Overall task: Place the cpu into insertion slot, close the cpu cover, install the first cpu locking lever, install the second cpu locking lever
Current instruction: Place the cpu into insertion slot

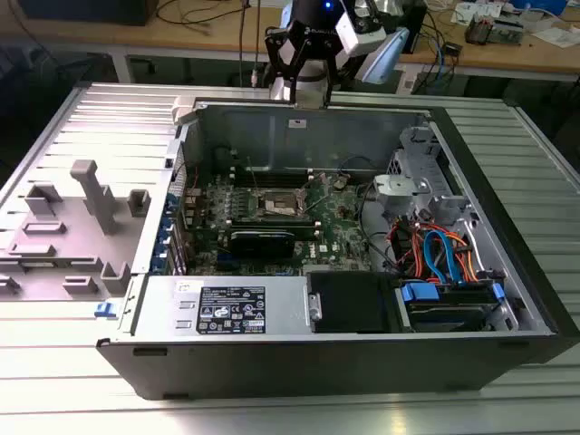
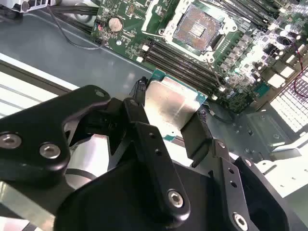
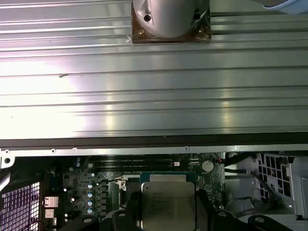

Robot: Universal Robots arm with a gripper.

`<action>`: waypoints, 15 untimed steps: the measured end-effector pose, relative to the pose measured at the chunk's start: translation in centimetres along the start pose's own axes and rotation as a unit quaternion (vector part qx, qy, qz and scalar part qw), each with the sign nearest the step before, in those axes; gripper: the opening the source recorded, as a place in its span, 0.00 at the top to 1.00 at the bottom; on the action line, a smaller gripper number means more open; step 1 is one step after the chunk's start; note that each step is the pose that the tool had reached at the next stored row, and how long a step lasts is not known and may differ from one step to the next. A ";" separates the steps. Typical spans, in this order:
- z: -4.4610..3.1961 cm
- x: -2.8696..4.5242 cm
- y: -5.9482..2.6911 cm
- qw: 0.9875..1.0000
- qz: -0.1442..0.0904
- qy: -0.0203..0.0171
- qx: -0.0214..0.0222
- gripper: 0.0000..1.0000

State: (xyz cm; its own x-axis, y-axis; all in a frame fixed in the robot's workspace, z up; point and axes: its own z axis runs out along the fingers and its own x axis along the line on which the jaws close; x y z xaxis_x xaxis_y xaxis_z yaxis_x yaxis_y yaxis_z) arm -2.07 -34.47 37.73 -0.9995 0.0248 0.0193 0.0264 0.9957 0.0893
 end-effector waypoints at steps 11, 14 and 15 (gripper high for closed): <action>0.01 -0.01 -0.23 1.000 0.024 -0.002 0.001 0.45; 0.02 -0.01 -0.56 0.999 0.032 -0.003 0.000 0.45; 0.02 -0.02 -0.73 0.999 0.032 -0.003 0.000 0.45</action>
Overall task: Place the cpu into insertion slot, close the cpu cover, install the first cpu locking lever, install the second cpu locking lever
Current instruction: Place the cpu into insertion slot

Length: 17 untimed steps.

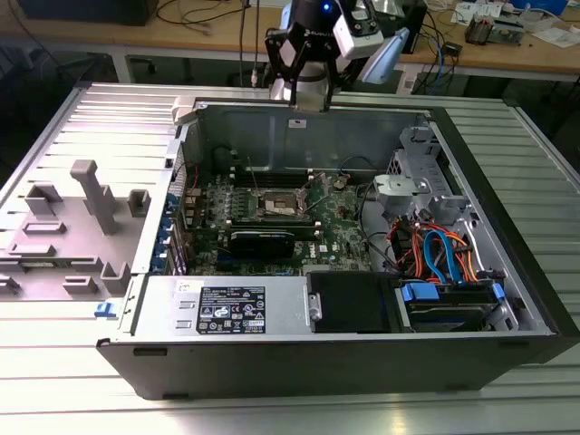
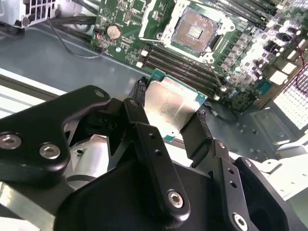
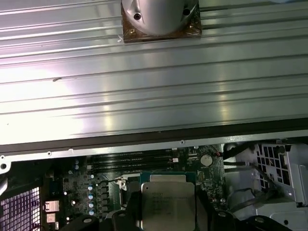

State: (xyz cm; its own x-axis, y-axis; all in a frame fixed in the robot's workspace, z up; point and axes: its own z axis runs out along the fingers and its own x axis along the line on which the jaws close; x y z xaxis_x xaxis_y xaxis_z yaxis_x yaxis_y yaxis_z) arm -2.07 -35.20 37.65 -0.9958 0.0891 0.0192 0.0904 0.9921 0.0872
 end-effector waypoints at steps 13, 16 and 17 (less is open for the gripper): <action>0.04 -0.05 -0.60 1.000 0.000 0.000 0.000 0.45; 0.04 -0.05 -0.61 1.000 0.000 0.000 0.000 0.45; 0.04 -0.06 -0.61 1.000 0.000 0.000 0.000 0.45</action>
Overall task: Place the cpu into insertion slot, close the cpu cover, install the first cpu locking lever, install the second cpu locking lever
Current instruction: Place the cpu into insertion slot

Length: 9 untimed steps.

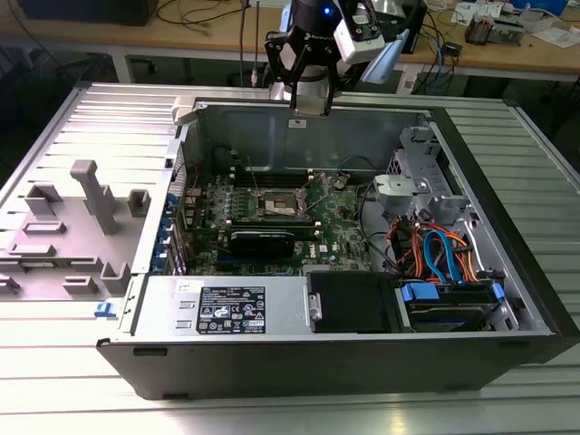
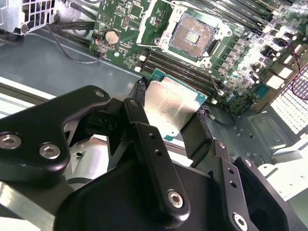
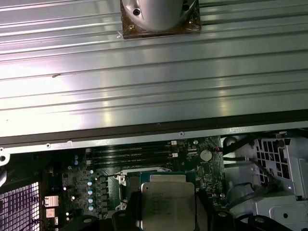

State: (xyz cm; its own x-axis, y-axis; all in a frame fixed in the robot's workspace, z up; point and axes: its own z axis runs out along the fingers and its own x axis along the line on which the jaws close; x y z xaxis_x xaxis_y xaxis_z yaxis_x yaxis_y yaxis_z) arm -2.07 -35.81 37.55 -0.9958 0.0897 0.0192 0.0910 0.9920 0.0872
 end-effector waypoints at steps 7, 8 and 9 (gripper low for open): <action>0.02 -0.01 -0.04 1.000 0.015 -0.001 0.000 0.45; 0.02 -0.01 -0.05 1.000 0.017 -0.001 0.000 0.45; 0.03 -0.01 -0.06 1.000 0.019 -0.002 0.000 0.45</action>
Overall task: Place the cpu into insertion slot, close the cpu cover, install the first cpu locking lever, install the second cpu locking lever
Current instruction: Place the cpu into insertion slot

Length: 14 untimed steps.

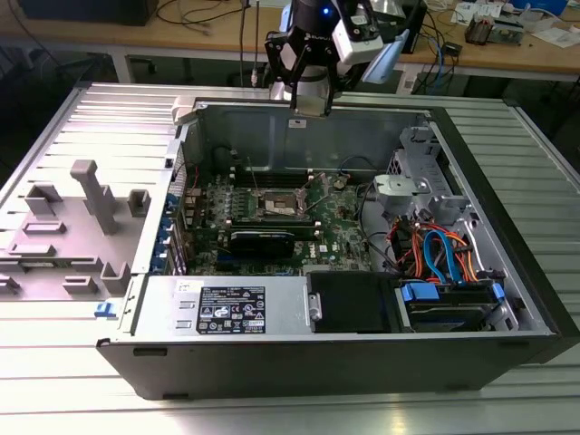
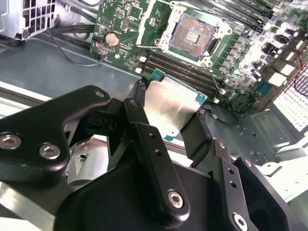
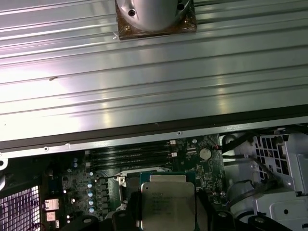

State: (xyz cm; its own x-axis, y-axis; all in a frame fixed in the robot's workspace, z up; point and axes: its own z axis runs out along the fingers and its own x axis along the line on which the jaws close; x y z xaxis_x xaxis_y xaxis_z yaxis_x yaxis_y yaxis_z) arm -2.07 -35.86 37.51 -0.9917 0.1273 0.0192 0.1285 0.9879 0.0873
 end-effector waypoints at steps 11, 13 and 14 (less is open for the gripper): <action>0.05 -0.05 -0.35 1.000 0.009 -0.001 0.000 0.45; 0.04 -0.05 -0.35 1.000 0.009 -0.001 0.000 0.45; 0.04 -0.05 -0.35 1.000 0.009 -0.001 0.000 0.45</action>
State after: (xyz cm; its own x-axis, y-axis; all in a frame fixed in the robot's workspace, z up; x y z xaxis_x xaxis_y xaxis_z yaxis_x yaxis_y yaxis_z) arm -2.07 -36.21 37.44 -0.9893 0.1443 0.0192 0.1455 0.9855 0.0872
